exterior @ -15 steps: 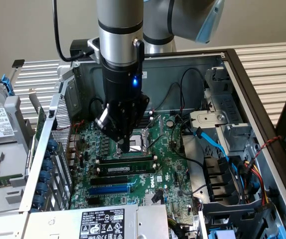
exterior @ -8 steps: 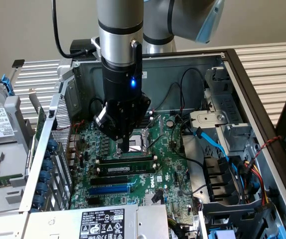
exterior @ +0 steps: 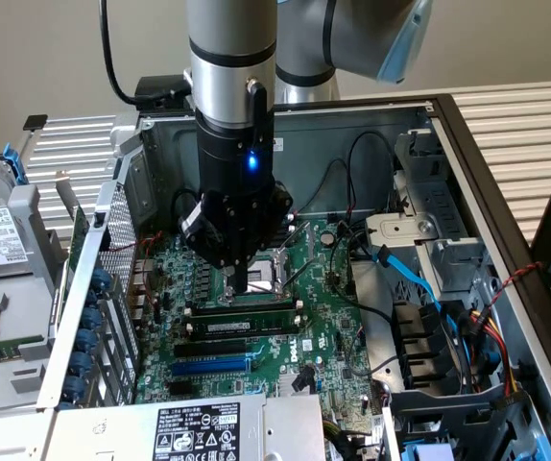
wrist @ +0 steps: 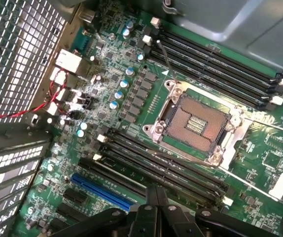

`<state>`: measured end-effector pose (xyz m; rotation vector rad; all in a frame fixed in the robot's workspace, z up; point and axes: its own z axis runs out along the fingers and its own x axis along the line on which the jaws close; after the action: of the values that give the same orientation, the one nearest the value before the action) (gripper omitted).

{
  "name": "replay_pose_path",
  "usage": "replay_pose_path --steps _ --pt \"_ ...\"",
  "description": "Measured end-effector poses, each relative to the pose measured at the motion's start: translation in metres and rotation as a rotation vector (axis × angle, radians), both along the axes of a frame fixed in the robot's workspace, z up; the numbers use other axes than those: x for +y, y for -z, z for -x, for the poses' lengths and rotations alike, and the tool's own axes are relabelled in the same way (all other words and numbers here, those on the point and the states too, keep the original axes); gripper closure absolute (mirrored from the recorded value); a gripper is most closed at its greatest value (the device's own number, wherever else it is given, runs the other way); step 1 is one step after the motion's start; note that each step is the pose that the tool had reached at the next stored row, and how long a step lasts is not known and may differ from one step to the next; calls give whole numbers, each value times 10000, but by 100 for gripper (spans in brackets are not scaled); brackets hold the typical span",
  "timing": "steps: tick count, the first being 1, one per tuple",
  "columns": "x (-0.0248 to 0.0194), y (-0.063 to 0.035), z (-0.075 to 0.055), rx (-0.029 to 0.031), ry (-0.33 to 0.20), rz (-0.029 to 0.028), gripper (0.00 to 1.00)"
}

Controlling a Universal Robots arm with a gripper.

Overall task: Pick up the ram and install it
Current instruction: 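Press down the ram until it locks into place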

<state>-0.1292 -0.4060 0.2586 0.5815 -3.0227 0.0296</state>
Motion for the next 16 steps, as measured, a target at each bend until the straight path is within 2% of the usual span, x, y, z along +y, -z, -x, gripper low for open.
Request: replay_pose_path --steps 16 --pt "0 0 0 0 2545 0 90"
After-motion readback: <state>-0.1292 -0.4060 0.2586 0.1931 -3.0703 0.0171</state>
